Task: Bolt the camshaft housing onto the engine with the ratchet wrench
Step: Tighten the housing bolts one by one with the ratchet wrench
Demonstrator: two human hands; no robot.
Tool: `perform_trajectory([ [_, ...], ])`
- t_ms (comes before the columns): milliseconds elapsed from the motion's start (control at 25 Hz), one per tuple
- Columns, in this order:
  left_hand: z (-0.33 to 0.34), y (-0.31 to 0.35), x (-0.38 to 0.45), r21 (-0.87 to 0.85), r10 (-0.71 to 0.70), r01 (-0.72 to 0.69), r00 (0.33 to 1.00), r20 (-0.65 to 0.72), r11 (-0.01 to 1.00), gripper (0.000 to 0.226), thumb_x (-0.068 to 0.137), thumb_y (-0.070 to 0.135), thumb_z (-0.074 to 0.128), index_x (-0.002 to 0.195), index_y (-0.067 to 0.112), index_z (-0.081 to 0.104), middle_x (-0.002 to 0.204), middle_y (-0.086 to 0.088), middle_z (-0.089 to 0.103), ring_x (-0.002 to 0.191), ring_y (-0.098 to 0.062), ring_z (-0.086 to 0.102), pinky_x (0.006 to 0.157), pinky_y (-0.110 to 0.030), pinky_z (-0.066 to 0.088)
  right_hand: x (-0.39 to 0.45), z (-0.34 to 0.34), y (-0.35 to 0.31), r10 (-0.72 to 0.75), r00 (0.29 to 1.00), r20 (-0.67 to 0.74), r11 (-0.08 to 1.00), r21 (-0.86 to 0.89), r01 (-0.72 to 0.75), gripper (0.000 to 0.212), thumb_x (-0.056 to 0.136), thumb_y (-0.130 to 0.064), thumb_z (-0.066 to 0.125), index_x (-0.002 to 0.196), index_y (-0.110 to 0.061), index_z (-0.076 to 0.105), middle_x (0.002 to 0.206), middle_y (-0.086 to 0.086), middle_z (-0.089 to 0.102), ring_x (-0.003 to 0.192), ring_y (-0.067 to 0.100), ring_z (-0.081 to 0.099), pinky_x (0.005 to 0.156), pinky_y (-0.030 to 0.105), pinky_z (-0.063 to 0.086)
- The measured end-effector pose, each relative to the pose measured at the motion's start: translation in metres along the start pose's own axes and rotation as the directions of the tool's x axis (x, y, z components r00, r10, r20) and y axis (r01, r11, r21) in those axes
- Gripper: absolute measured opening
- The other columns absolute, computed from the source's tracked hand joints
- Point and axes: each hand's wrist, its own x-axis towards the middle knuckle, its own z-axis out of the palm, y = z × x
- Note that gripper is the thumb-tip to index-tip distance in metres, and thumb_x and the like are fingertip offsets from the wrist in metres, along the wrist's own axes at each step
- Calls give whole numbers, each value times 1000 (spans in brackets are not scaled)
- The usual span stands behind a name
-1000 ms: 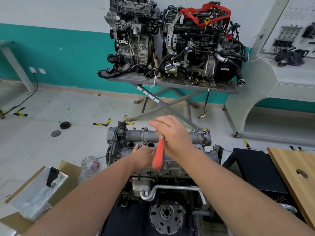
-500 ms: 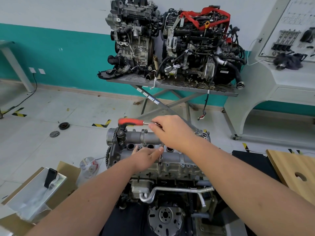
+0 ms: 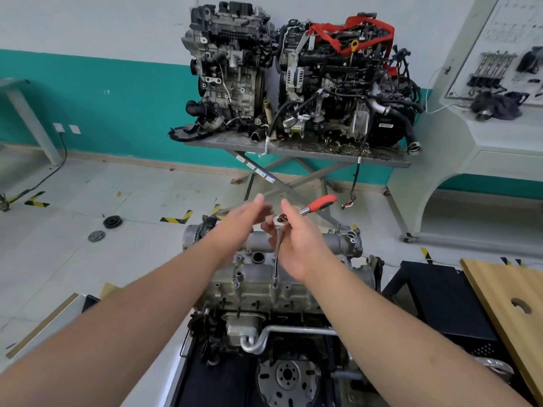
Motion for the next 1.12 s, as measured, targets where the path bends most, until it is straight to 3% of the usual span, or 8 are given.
perform_trajectory([
  [160,7,53,-3,241,139,-194,964,226,951,58,77,60,66,130,38,56,115,20,64,91,8,62,80,-21,47,0,-1,17,-173,984,-38,984,22,174,27,105,-36,45,99,-16,62,88,-2,69,70,7,63,62,23,48],
  [320,30,75,-2,728,268,-329,942,204,602,37,88,29,61,125,33,60,110,9,65,102,-13,57,85,-32,44,-2,-13,26,-130,991,21,989,-72,131,27,106,-9,32,116,-13,56,105,7,69,83,5,65,76,21,52],
  [520,50,73,0,933,246,-207,960,135,295,12,96,14,46,101,20,37,76,4,49,66,-20,51,51,-31,23,-2,-37,25,-102,963,248,931,-319,180,39,94,-6,59,132,-13,52,126,8,67,121,20,61,102,38,51],
  [680,58,64,2,942,346,-318,900,264,108,13,99,25,43,90,21,34,95,0,61,87,-25,54,72,-36,37,7,-35,19,72,997,5,481,-876,-30,41,99,-9,42,140,-9,44,138,16,53,133,29,44,113,36,32],
  [800,56,40,-5,893,700,-448,623,349,-46,29,85,44,66,71,20,59,79,3,63,78,-22,59,72,-35,47,-11,-39,41,56,980,190,254,-952,170,26,103,7,23,107,-4,46,96,15,46,92,16,59,100,31,43],
  [880,53,22,-7,869,831,-486,517,203,90,37,86,45,64,64,16,62,78,0,60,77,-24,57,70,-37,47,1,-38,48,-229,959,167,214,-952,218,25,96,14,32,96,-7,46,80,9,39,60,9,53,87,29,50],
  [960,56,11,-11,709,787,-560,616,13,427,38,94,41,50,72,12,64,92,0,62,89,-22,58,78,-42,47,4,-33,37,-174,984,32,529,-840,120,28,101,7,32,120,2,53,79,-4,56,67,4,54,82,23,48],
  [1120,70,3,-17,16,503,-537,780,-372,843,31,101,25,39,91,17,68,113,6,68,106,-4,62,91,-23,49,11,-37,26,-90,964,249,387,-883,264,23,103,-12,41,105,-5,63,89,4,63,82,12,55,65,17,43],
])
